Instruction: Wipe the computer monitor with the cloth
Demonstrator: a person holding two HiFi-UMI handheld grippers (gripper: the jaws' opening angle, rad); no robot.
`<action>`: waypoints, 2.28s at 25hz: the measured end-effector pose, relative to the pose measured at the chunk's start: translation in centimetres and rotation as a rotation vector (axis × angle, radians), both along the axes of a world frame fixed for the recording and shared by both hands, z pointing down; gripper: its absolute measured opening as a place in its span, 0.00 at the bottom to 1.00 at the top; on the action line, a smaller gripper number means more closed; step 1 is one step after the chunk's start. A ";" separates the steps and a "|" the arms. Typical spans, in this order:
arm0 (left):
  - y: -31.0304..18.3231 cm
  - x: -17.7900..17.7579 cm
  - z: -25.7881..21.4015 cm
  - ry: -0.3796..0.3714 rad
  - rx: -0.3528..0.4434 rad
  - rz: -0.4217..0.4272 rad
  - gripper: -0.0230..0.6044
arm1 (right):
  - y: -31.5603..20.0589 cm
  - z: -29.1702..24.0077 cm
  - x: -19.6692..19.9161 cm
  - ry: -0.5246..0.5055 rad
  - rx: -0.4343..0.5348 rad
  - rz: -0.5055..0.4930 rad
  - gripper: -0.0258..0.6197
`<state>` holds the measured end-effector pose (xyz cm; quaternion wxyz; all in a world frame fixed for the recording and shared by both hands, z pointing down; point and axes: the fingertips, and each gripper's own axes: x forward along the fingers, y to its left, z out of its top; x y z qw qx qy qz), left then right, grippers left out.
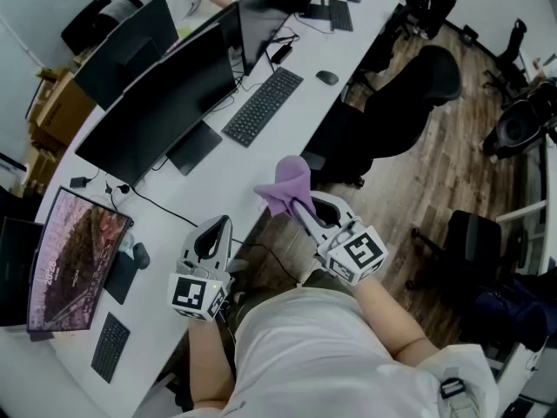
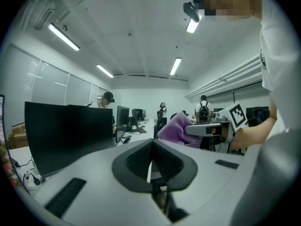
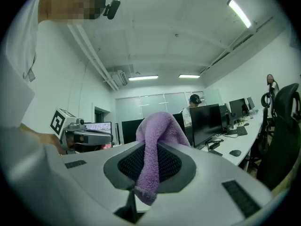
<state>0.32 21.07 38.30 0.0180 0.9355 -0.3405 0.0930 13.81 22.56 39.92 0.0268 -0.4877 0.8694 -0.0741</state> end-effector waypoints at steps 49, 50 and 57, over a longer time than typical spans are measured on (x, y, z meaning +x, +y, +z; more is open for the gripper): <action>-24.3 -8.8 3.5 0.069 -0.087 -0.411 0.03 | -33.9 -4.1 -9.2 0.092 0.106 -0.324 0.13; -24.3 -9.1 3.4 0.065 -0.094 -0.429 0.03 | -34.4 -4.7 -9.8 0.089 0.118 -0.340 0.13; -24.8 -11.8 0.9 0.070 -0.070 -0.581 0.03 | -37.9 -9.5 -13.8 0.064 0.196 -0.455 0.13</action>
